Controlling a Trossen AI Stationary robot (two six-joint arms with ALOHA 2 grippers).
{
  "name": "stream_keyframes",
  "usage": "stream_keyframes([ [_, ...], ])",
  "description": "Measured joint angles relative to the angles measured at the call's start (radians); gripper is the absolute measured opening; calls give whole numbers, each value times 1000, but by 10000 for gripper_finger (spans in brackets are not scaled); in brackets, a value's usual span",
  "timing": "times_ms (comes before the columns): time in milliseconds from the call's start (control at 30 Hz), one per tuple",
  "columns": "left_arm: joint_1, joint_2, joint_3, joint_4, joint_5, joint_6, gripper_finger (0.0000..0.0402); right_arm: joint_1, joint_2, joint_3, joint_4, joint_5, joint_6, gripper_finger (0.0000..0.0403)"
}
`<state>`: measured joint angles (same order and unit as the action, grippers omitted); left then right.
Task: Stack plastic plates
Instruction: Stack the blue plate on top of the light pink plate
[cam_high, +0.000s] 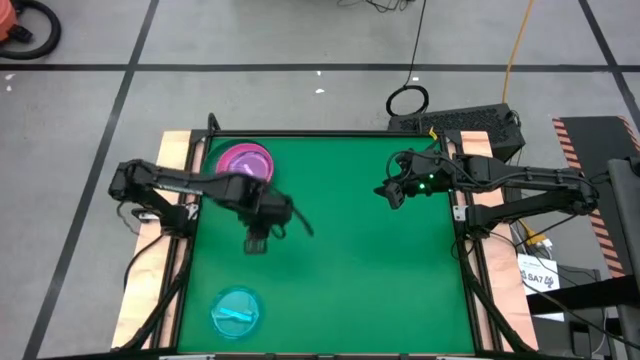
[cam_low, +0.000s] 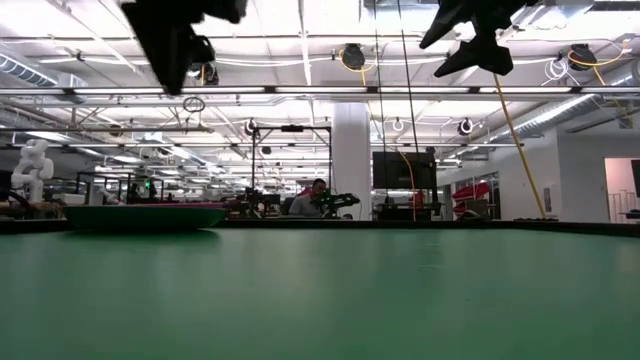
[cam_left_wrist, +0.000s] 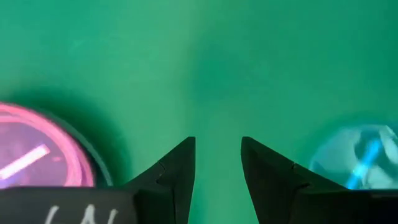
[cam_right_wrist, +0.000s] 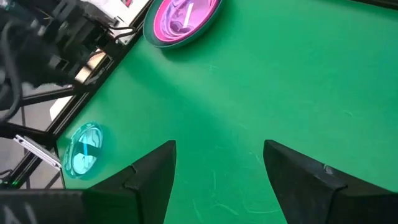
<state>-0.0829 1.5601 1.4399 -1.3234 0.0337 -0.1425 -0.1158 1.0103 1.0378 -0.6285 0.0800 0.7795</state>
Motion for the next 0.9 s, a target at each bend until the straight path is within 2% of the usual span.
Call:
stream_keyframes([
  [100,-67,0,0,-6,6,-31,136,0,0,0,0,1,-2,235],
  [200,-107,0,-1,27,-13,-151,136,0,0,0,0,1,-7,235],
  [267,-129,-1,-19,77,11,-180,138,0,0,0,0,1,-11,235],
  [500,-205,0,-119,166,96,-178,145,0,0,0,-20,-15,-49,235],
  [733,-324,0,-126,199,93,-126,146,45,-1,0,-73,-78,-49,235],
  [900,-402,0,-126,240,93,-157,179,99,-1,0,-72,-78,-58,235],
])
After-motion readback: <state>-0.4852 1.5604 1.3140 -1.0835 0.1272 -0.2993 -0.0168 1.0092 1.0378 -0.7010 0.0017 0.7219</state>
